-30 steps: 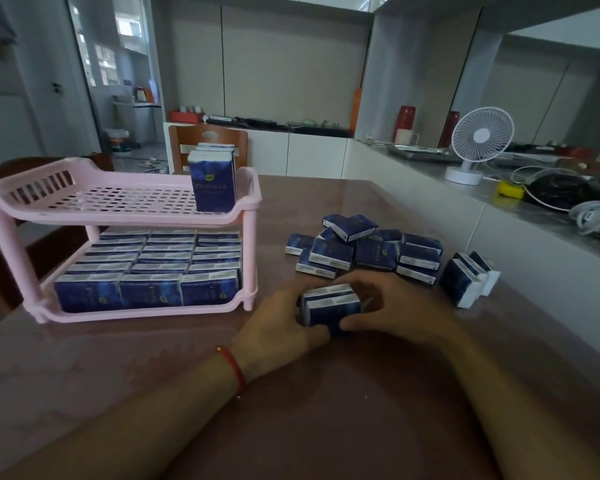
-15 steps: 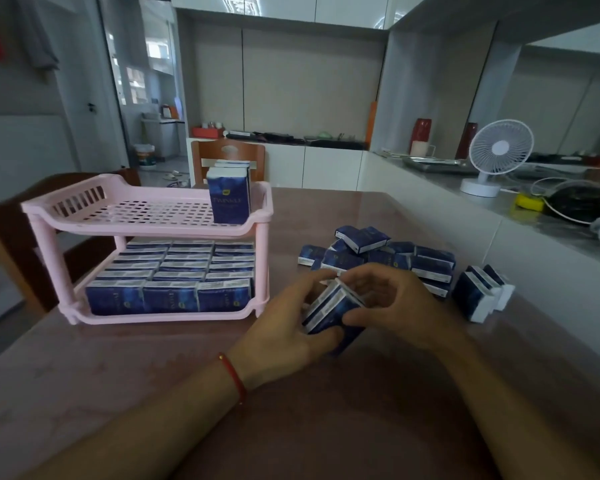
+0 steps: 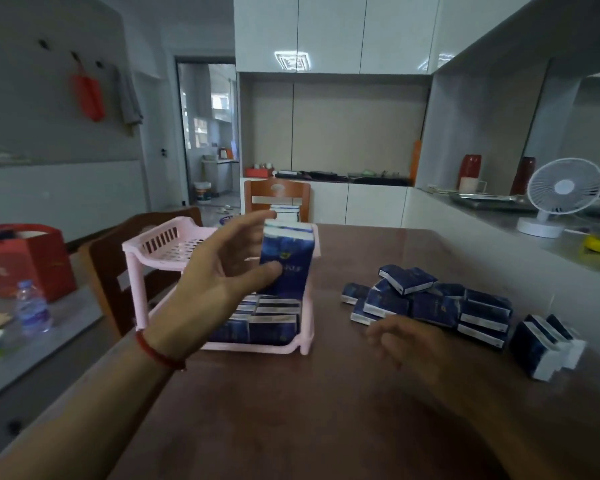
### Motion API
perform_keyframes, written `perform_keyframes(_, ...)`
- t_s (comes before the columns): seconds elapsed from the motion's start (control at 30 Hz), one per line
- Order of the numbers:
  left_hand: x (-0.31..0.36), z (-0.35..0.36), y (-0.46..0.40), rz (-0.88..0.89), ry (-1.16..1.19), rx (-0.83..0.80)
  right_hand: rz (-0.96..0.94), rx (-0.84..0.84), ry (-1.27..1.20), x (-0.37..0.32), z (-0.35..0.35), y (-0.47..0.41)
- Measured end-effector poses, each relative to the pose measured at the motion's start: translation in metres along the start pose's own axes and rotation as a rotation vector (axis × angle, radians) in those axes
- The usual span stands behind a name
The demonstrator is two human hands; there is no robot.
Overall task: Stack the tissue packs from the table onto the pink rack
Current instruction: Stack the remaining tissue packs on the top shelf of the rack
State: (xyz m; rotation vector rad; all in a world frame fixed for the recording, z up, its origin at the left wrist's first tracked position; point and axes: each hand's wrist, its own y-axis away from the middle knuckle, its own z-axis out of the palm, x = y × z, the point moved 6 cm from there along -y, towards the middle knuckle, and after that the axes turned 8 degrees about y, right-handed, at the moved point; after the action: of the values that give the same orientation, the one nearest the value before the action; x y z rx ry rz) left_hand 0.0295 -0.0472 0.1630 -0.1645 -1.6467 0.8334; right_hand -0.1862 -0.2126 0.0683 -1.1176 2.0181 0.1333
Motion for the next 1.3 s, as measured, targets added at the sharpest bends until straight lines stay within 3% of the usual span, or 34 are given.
perform_keyframes(0.1,-0.002,-0.019,-0.019,-0.015,-0.015,0.06,-0.005,-0.024,0.068,-0.008,-0.002,0.003)
perform_keyframes(0.5,-0.031,-0.027,-0.064,-0.224,-0.06,0.044,0.008,-0.016,0.146,0.005,-0.002,0.001)
perform_keyframes(0.67,-0.035,-0.032,-0.067,-0.19,-0.282,0.048,-0.013,-0.032,0.104,0.005,0.003,0.0)
perform_keyframes(1.03,-0.038,-0.037,-0.079,-0.367,-0.579,-0.14,-0.034,-0.068,0.119,0.012,0.011,-0.004)
perform_keyframes(1.3,-0.042,-0.027,-0.084,-0.409,-0.597,-0.202,-0.043,-0.081,0.108,0.016,0.014,-0.006)
